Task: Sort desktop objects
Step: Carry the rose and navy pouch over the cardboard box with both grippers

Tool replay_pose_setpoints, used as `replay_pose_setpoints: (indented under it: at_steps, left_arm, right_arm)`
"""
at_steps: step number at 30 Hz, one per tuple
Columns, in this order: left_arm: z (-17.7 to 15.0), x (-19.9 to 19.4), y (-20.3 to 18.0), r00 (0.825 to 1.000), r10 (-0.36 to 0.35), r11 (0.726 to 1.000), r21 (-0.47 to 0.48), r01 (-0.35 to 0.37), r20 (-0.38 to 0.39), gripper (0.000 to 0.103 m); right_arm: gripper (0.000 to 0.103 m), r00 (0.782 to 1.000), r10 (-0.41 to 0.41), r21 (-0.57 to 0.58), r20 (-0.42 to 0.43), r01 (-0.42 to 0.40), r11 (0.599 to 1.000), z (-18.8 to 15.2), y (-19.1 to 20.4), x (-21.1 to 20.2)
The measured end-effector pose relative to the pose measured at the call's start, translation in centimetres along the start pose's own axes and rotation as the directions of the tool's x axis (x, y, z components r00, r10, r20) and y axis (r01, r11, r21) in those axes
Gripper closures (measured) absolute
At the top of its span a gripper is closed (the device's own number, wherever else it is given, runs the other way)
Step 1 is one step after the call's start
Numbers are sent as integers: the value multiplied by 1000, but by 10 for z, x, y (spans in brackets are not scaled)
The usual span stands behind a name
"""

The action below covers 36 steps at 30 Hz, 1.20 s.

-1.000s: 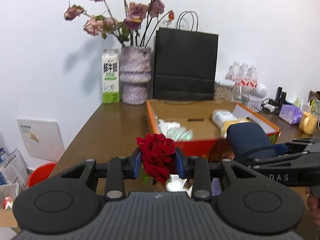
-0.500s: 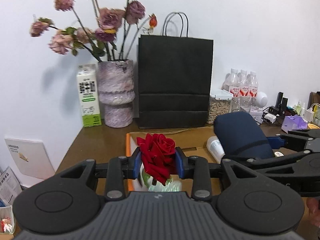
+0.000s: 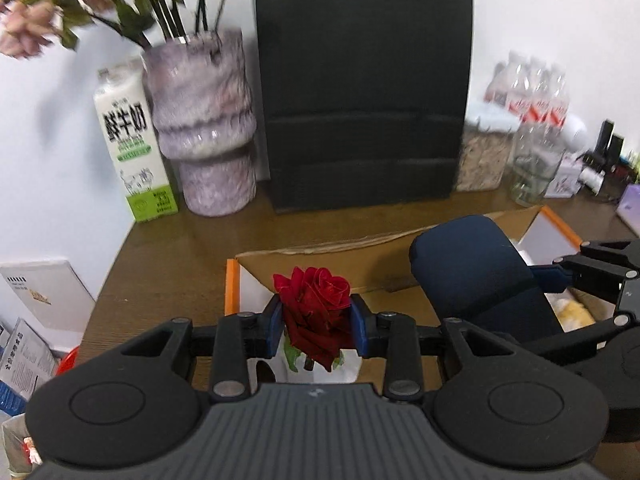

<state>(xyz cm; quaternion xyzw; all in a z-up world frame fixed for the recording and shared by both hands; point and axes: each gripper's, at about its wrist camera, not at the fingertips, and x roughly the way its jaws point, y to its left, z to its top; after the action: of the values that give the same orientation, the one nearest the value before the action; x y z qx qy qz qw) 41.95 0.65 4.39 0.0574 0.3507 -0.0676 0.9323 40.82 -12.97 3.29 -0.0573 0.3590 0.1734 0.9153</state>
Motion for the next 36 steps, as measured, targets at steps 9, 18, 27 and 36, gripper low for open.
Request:
replay_pose_setpoints:
  at_steps: [9, 18, 27, 36]
  left_arm:
    - [5, 47, 5, 990, 8, 1000, 30, -4, -139, 69]
    - [2, 59, 4, 986, 11, 998, 55, -2, -168, 67]
    - [4, 43, 6, 993, 22, 998, 67, -14, -113, 42]
    - [-1, -9, 6, 1000, 18, 997, 80, -19, 5, 9]
  right_arm:
    - [39, 993, 5, 7, -115, -5, 1000, 9, -11, 49]
    - [44, 987, 35, 51, -156, -27, 998, 7, -18, 63]
    - [18, 991, 30, 88, -129, -19, 996, 9, -26, 43]
    - [0, 998, 17, 70, -58, -13, 997, 10, -21, -6]
